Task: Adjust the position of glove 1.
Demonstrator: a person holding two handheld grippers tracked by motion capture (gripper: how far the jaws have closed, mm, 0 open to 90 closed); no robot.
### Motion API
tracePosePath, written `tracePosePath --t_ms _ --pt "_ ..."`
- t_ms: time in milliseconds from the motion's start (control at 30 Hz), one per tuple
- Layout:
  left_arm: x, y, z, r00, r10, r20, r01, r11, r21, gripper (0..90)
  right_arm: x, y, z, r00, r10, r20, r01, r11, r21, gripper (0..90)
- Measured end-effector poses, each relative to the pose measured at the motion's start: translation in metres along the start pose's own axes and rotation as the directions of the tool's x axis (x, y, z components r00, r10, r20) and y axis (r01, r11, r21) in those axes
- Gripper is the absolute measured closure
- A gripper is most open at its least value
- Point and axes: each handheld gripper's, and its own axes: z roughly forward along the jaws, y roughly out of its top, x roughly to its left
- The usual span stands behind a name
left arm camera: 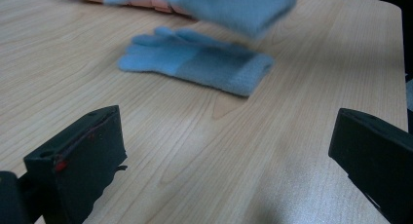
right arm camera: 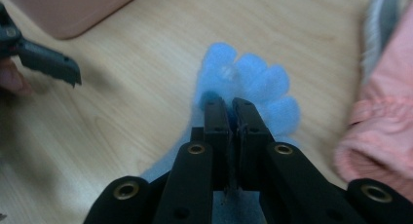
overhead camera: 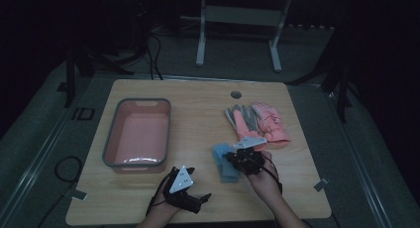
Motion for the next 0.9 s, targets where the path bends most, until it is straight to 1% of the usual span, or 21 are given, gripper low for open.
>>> tracePosePath --t_ms 67,167,200,300,400,467,533,600,633,667,733,800,833,867,900 --pt "0.0 0.0 0.0 1.0 0.004 0.001 -0.004 1.0 0.004 0.0 0.001 -0.002 0.004 1.0 -0.003 0.001 0.003 1.0 0.014 85.7" --pt "-0.001 0.0 0.001 0.9999 0.01 -0.001 -0.01 0.9999 0.009 0.0 0.002 -0.006 0.012 1.0 0.008 -0.004 -0.008 0.999 0.032 85.4" --pt "-0.001 0.0 0.001 1.0 0.01 -0.001 -0.01 0.9999 0.009 0.0 0.002 -0.007 0.014 1.0 0.004 -0.004 -0.004 0.999 0.037 85.3" --pt "0.0 0.0 0.001 1.0 0.006 0.002 -0.006 1.0 0.007 0.0 0.002 -0.011 0.021 0.9998 0.017 -0.01 -0.016 0.998 0.063 84.9" --pt "-0.001 0.0 0.001 1.0 0.008 0.001 -0.008 0.9999 0.01 0.0 0.001 -0.015 0.026 0.9996 0.027 -0.011 -0.026 0.997 0.071 84.5" --pt "-0.001 0.0 0.001 1.0 0.007 0.0 -0.007 0.9999 0.01 0.0 0.0 -0.017 0.031 0.9994 0.031 -0.014 -0.03 0.996 0.086 83.9" --pt "-0.001 0.0 0.001 1.0 0.006 0.0 -0.006 0.9999 0.008 0.0 -0.001 -0.019 0.034 0.9995 0.028 -0.015 -0.027 0.996 0.09 82.4" --pt "0.0 0.0 0.001 1.0 0.005 0.001 -0.005 1.0 0.008 0.0 -0.002 -0.021 0.037 0.9993 0.025 -0.028 -0.022 0.995 0.095 79.4" --pt "0.0 0.0 0.001 1.0 0.004 0.0 -0.004 1.0 0.007 0.0 -0.004 -0.021 0.037 0.999 0.026 -0.037 -0.023 0.995 0.092 77.6" --pt "0.0 0.0 0.001 1.0 0.003 -0.002 -0.003 1.0 0.008 0.0 -0.004 -0.022 0.037 0.9985 0.025 -0.048 -0.021 0.996 0.085 73.3" --pt "0.0 0.0 0.0 1.0 0.003 0.007 -0.003 1.0 0.007 0.0 -0.006 -0.022 0.036 0.9973 0.029 -0.068 -0.023 0.997 0.075 64.4" --pt "0.0 0.0 0.001 1.0 0.001 0.009 -0.001 0.9999 0.012 0.0 -0.006 -0.022 0.031 0.9972 0.011 -0.074 -0.006 0.998 0.063 53.9" --pt "0.0 0.0 0.001 1.0 0.001 0.009 -0.001 0.9999 0.012 0.0 -0.006 -0.022 0.031 0.9972 0.011 -0.074 -0.006 0.998 0.063 53.9" --pt "0.001 0.001 0.002 0.9993 0.033 0.015 -0.034 0.9989 0.032 0.0 -0.007 -0.021 0.029 0.9967 0.007 -0.081 -0.002 0.999 0.054 49.4" --pt "0.0 0.001 0.003 0.9987 0.05 0.007 -0.05 0.998 0.037 0.1 -0.01 -0.019 0.022 0.9927 0.02 -0.119 -0.017 1.0 0.022 40.1"
